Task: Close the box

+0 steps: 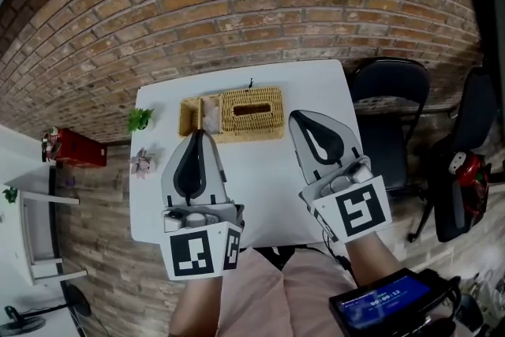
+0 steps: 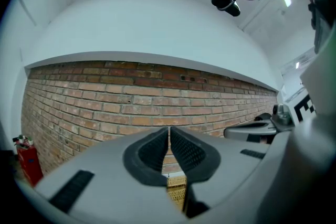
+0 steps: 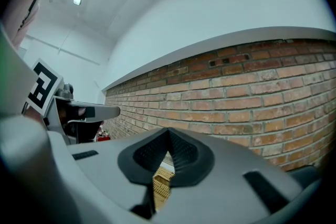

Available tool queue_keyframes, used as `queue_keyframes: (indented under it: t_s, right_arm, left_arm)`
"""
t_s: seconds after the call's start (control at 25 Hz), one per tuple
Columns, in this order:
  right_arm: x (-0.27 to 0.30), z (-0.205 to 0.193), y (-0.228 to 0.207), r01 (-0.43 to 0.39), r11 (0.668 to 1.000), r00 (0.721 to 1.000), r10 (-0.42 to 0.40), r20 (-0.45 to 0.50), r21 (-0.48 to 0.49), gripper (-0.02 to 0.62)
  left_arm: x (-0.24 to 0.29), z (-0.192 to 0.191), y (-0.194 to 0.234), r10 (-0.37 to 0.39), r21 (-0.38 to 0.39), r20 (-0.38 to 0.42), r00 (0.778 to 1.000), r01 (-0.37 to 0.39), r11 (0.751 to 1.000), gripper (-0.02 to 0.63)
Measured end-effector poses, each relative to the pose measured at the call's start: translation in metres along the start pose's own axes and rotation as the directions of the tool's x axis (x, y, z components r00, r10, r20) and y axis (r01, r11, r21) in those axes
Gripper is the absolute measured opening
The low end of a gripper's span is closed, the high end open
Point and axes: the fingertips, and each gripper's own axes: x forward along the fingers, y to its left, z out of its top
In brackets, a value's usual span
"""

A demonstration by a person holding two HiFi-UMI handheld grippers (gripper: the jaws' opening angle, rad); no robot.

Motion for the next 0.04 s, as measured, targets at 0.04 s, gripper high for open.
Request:
queue_keyframes:
  t_s: [0.04]
  right_arm:
    - [0.0001,-0.0002,0.0001,-0.001,1.0,1.0,0.001,0.0,0.0,-0.002]
  left_arm:
    - [-0.0001,-0.0002,0.0,0.001,0.001,-0.001,1.0,-0.001,1.0,0.021]
